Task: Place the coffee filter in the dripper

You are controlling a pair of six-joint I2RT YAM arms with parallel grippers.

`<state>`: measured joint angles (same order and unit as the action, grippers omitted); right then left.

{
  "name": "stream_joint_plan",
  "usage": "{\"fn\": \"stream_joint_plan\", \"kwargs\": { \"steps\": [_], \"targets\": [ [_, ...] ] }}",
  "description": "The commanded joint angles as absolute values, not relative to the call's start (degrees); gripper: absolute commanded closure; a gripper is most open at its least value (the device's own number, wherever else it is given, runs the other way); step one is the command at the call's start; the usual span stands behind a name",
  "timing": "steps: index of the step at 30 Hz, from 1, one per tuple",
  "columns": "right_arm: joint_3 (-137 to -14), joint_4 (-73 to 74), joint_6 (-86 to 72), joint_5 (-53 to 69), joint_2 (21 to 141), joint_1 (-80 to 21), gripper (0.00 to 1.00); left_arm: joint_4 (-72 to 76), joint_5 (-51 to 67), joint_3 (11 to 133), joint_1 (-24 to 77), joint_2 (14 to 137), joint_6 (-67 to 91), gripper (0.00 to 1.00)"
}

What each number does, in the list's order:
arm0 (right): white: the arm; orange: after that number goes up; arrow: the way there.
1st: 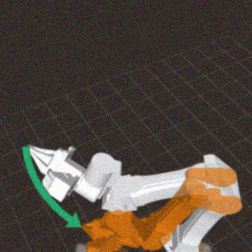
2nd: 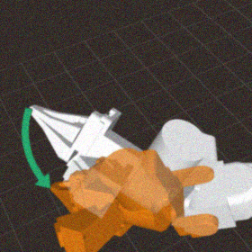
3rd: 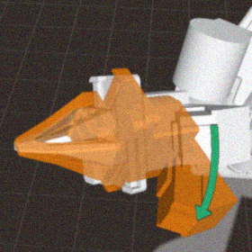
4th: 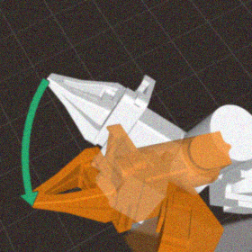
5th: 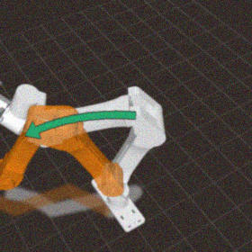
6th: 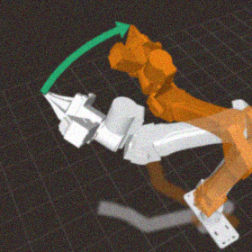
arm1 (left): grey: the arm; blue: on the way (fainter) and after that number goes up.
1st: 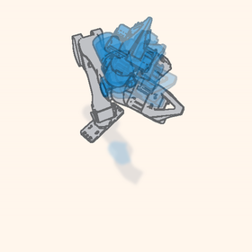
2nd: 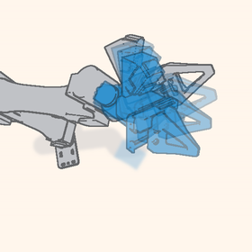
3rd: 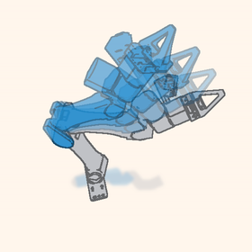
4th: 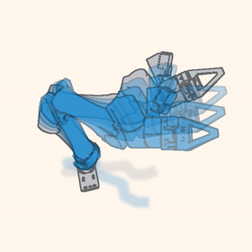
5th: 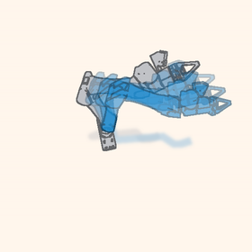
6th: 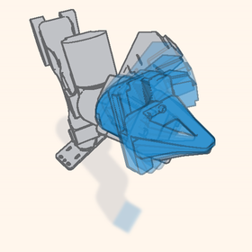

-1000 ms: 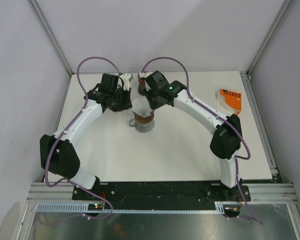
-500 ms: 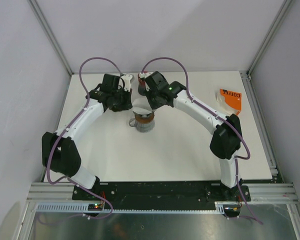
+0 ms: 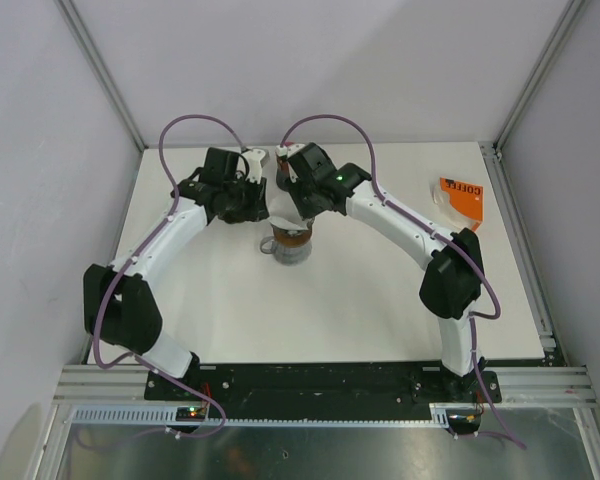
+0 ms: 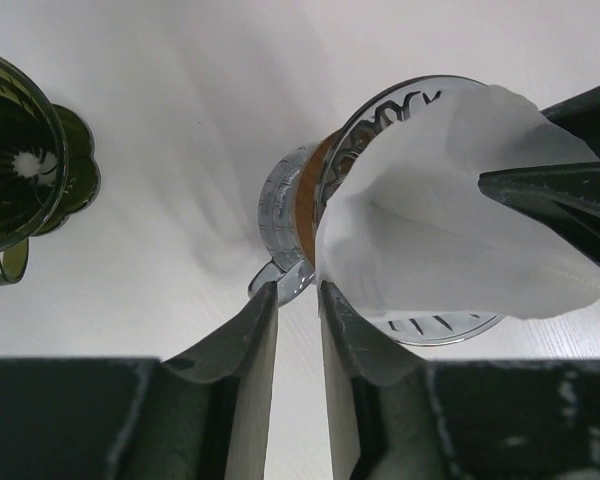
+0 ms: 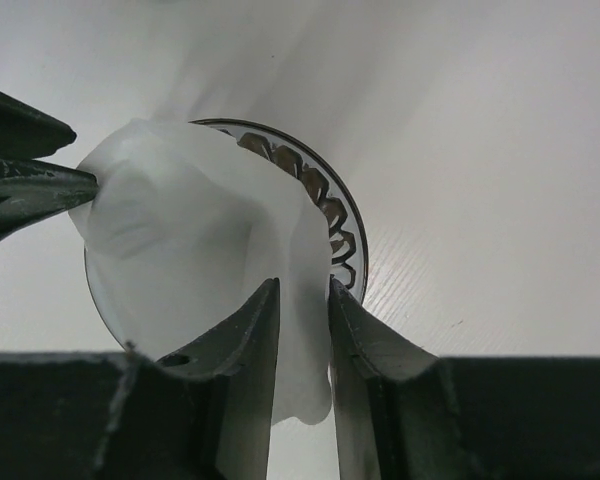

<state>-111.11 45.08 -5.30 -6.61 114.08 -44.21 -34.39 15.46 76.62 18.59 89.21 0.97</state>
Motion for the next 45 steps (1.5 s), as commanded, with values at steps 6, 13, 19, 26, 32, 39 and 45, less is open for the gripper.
{"fn": "stream_joint_plan", "kwargs": {
  "steps": [6, 13, 19, 26, 32, 39, 45],
  "targets": [
    [-113.2, 43.81, -4.22, -7.63, 110.42, -44.89, 0.66, -33.65, 17.12, 80.21, 18.37, 85.78, -1.46, 0.6],
    [-115.59, 44.19, -2.71, -10.25, 109.78, -45.25, 0.56, -33.73, 17.19, 81.36, 18.37, 84.7, -1.48, 0.48],
    [-117.56, 44.85, -1.31, -11.17, 109.47, -45.26, 0.47, -33.72, 16.95, 81.29, 18.38, 84.42, -1.75, 0.4],
    [-116.83, 41.86, 2.16, -11.45, 106.31, -47.14, 0.64, -33.75, 15.39, 82.63, 17.24, 83.3, -1.94, 0.3],
    [-109.49, 36.04, 5.23, -7.09, 102.61, -48.93, 0.98, -33.66, 15.92, 81.77, 12.76, 82.08, -1.27, 0.23],
    [-110.84, 40.24, 5.31, -3.6, 108.63, -49.25, 1.0, -33.58, 17.54, 79.88, 7.38, 80.39, -1.62, 0.19],
    [-114.22, 43.15, 5.21, -6.28, 113.07, -48.62, 1.0, -33.37, 20.95, 77.48, 3.44, 79.82, -1.33, 0.19]
  ]
}}
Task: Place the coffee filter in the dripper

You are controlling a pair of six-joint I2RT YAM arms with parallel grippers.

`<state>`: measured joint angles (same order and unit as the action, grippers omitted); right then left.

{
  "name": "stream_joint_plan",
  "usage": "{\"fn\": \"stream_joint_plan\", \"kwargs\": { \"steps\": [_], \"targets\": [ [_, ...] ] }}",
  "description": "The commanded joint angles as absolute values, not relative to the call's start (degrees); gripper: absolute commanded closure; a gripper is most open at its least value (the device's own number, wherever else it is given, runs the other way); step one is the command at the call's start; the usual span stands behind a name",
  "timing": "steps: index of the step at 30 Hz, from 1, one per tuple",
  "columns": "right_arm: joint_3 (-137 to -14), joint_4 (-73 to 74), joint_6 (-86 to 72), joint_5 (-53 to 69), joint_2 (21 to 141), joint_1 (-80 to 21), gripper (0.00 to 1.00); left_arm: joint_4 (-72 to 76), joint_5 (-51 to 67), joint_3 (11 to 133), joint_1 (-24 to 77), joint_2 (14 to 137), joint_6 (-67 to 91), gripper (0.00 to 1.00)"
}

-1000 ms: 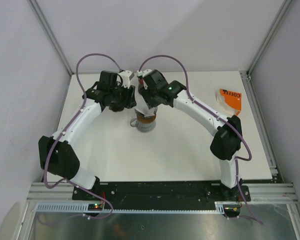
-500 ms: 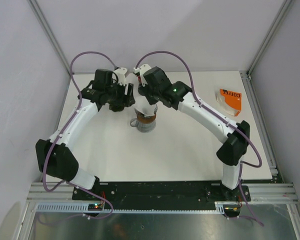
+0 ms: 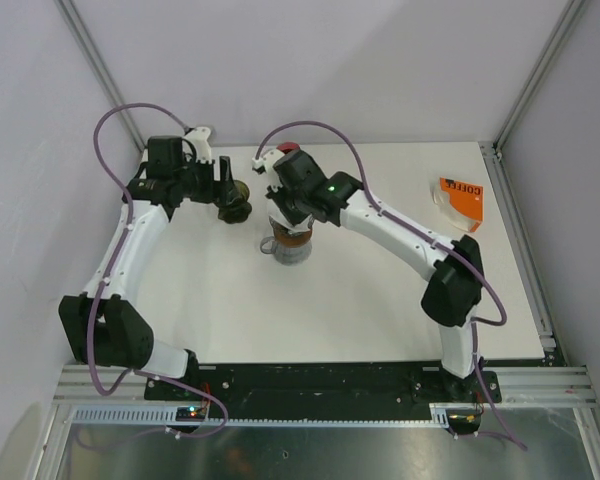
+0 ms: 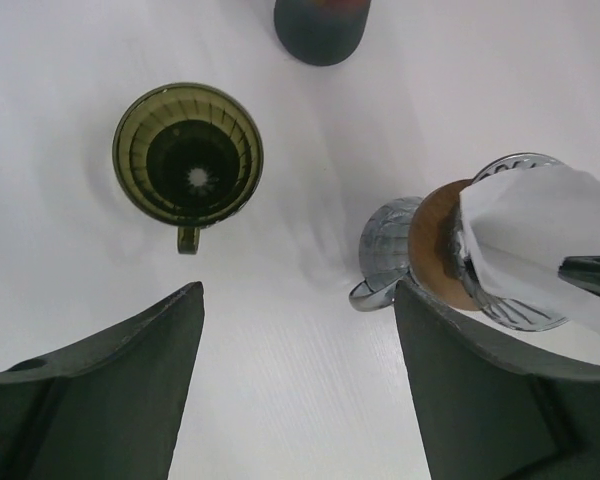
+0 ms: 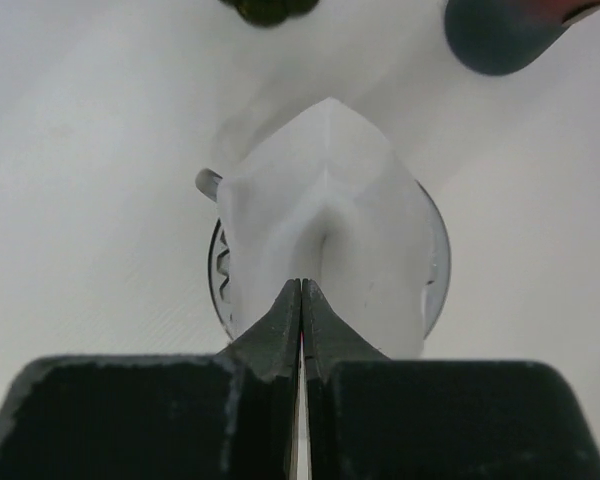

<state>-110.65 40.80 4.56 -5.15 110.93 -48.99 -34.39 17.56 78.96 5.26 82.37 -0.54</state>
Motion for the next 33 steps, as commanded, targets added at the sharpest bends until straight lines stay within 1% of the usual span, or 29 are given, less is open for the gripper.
{"fn": "stream_joint_plan", "kwargs": {
  "steps": [1, 13, 19, 27, 33],
  "targets": [
    [-114.55, 43.33, 5.37, -6.48, 113.93, -48.61, 1.0, -33.21, 21.24, 77.01, 3.08, 79.64, -1.37, 0.19],
    [-118.76, 48.43, 5.91, -5.58, 123.49, -48.41, 1.0, -31.44, 22.06, 73.28, 1.64, 77.89, -1.76, 0.18],
    [-120.66, 50.56, 5.52, -7.27, 127.26, -48.64, 1.0, -31.11, 22.63, 72.88, 1.43, 78.3, -1.83, 0.18],
    [-121.71, 51.06, 5.6, -7.12, 128.67, -48.43, 1.0, -30.93, 23.49, 73.03, 1.36, 79.31, -1.61, 0.18],
    [-124.21, 52.13, 5.98, -6.81, 127.03, -48.89, 1.0, -30.89, 24.11, 73.07, 1.41, 79.82, -1.5, 0.18]
  ]
}}
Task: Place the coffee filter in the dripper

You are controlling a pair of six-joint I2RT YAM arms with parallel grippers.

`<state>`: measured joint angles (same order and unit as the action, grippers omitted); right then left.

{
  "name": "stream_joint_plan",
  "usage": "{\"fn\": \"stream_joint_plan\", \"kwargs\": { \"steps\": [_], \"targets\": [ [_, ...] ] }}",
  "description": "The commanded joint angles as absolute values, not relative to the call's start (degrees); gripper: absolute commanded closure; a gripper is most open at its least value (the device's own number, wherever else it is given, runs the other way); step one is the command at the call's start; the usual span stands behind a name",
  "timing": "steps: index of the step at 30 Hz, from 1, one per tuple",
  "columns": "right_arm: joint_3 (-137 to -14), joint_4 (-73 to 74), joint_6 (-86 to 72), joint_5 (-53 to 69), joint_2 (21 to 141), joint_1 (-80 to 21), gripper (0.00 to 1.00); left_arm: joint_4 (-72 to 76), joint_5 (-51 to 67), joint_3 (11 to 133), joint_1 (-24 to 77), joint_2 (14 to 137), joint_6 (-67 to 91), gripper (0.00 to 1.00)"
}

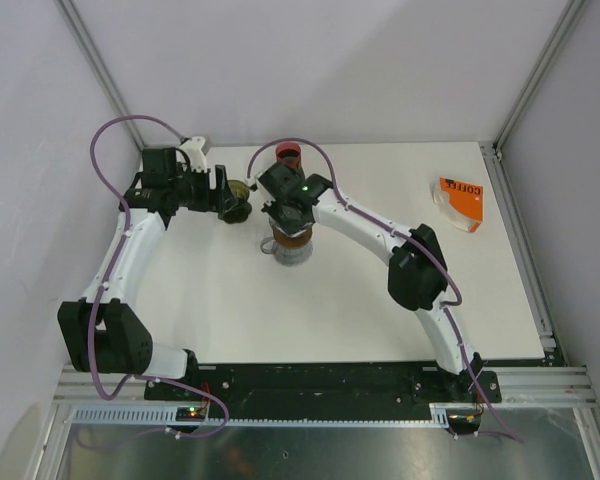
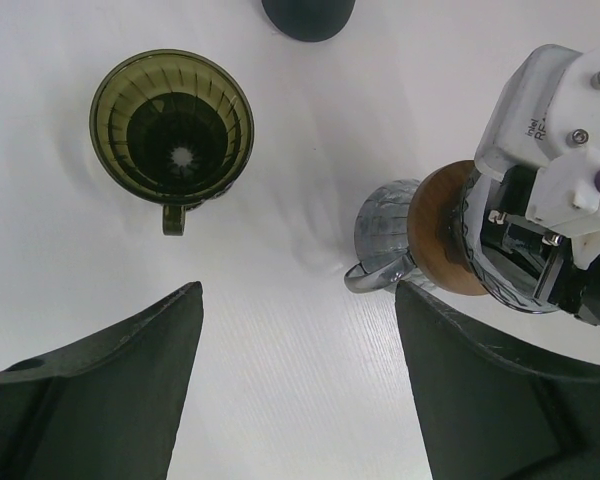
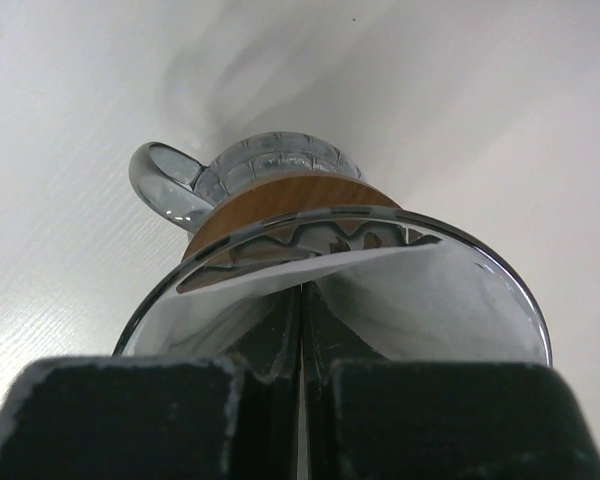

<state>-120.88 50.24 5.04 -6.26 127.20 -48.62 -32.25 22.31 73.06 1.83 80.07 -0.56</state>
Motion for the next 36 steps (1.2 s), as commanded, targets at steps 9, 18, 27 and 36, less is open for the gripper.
{"fn": "stream_joint_plan", "kwargs": {
  "steps": [9, 18, 27, 36],
  "targets": [
    [-123.57, 51.04, 7.19, -8.05, 120.75, -50.01, 1.0, -30.92, 25.42, 73.02, 1.41, 79.78, -1.16, 0.18],
    [-123.42, 51.71, 7.46, -9.45, 119.21, -50.25, 0.88, -30.94, 25.85, 73.11, 1.4, 79.34, -1.23, 0.18],
    [-124.17, 51.85, 7.22, -9.44, 117.57, -50.41, 0.75, -30.98, 26.7, 72.67, 1.61, 78.87, -1.2, 0.18],
    [-121.19, 47.91, 6.67, -8.29, 111.94, -49.87, 0.68, -30.97, 26.17, 73.48, 6.03, 78.51, -2.17, 0.23]
  ]
}}
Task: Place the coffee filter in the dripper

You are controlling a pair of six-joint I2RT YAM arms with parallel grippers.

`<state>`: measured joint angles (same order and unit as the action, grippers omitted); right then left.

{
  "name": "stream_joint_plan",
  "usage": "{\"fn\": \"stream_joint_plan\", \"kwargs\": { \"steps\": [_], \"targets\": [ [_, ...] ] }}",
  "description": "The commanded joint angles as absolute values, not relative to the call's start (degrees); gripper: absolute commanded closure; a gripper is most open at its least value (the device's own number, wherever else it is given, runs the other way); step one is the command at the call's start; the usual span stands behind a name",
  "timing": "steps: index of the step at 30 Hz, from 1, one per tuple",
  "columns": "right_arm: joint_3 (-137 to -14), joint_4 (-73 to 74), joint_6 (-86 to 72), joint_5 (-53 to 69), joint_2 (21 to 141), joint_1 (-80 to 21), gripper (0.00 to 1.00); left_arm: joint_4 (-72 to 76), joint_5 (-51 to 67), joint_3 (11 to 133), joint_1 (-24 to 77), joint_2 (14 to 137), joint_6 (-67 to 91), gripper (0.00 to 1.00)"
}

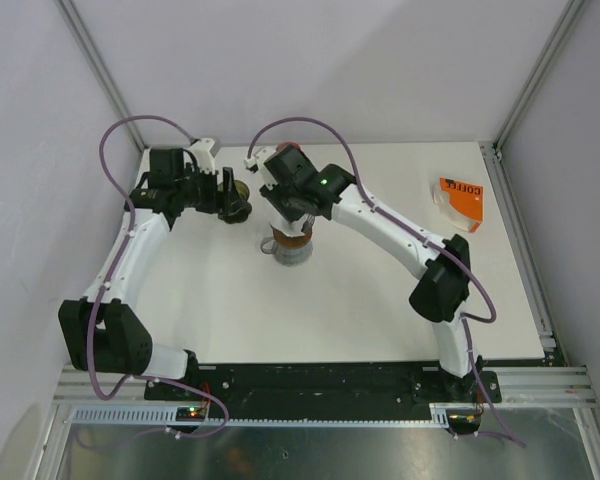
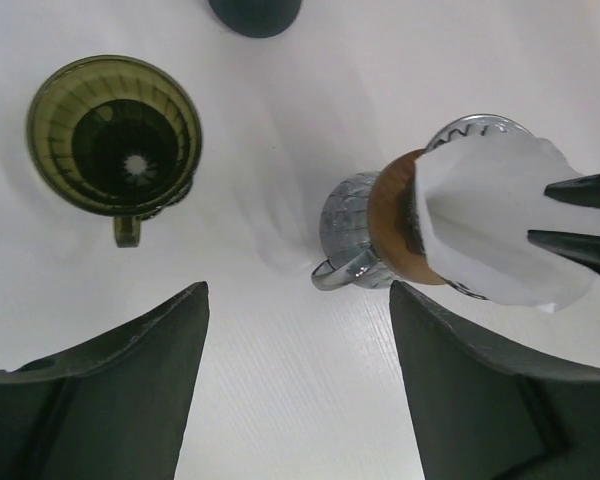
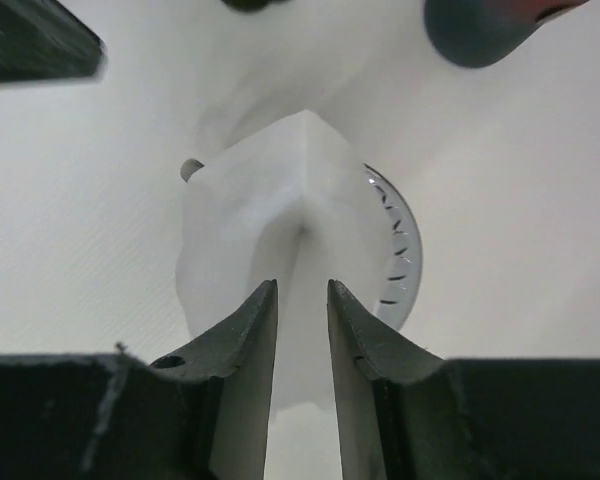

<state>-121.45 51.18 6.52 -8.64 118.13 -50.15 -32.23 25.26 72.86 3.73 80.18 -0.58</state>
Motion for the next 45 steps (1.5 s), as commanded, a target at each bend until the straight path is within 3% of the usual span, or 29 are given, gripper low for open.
{"fn": "stream_joint_plan", "kwargs": {
  "steps": [1, 10, 27, 45],
  "targets": [
    [-120.93, 47.82, 6.5, -8.23, 111.6, -49.76, 0.68, -31.0, 26.14, 73.7, 6.71, 78.54, -2.32, 0.24],
    [-111.69, 42.48, 2.17, -10.6, 105.66, -47.18, 0.52, -31.01, 22.84, 74.82, 14.35, 80.47, -2.81, 0.29],
    [-99.27, 34.47, 0.38, -7.17, 105.7, -42.73, 0.52, -30.98, 18.91, 75.68, 17.76, 87.92, -3.66, 0.33],
    [-98.1, 33.57, 0.18, -4.02, 106.78, -41.45, 0.52, -30.98, 18.05, 75.82, 17.78, 89.3, -4.25, 0.33]
  ]
}}
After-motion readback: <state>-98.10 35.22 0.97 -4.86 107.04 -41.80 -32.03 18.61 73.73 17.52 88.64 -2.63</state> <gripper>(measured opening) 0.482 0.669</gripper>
